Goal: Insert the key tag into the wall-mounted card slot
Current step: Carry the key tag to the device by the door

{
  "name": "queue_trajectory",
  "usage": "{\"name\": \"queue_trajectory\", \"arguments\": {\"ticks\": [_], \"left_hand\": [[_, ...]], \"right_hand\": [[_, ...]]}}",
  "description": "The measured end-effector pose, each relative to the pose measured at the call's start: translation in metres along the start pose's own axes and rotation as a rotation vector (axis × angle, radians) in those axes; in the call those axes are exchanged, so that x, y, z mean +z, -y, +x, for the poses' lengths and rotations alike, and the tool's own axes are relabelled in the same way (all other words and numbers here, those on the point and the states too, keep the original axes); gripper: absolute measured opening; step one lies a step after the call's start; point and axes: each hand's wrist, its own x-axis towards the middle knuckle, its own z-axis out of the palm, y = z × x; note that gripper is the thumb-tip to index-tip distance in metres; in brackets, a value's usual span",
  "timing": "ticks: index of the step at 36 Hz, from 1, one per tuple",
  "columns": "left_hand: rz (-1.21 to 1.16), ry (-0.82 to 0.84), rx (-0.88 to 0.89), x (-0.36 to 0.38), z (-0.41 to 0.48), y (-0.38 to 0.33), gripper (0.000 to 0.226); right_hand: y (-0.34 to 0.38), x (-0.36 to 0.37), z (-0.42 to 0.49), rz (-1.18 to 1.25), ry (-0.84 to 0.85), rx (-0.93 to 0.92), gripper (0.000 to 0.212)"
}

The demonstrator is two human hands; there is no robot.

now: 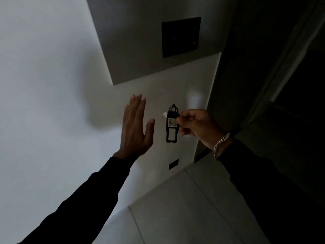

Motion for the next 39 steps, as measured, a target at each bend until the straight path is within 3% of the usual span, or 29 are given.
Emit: {"name": "queue_trajectory", "arguments": {"ticks": [5,10,14,19,30,35,39], "left_hand": [[0.046,-0.079,-0.015,0.030,0.056,-0.018,0.062],[0.123,-0.196,0.040,0.051,0.117,-0.028,0.062],[0.199,-0.304,0.107,0.064,0.165,-0.026,0.064],[0.334,-0.489,0.022,0.076,0.219,-0.019,0.067],[0.727,-0.551,0.127,0.068,0.253,0.001,0.065],[0.875,-0.582,0.157,0.054,0.262,0.002,0.063],[1.022,-0.622,0.175,0.044,0.269,0.006,0.061]], "right_hand": [[0.032,-0.052,0.047,-0.024,0.036,-0.054,0.019],[0.056,-0.093,0.099,-0.077,0.106,-0.139,0.004],[0.078,-0.115,0.143,-0.071,0.154,-0.213,0.006],[0.115,-0.129,0.188,-0.058,0.195,-0.312,0.011],[0.188,-0.134,0.254,-0.055,0.378,-0.593,0.017],[0.197,-0.126,0.272,-0.107,0.374,-0.758,0.015],[0.197,-0.120,0.277,-0.094,0.355,-0.807,0.003]]}}
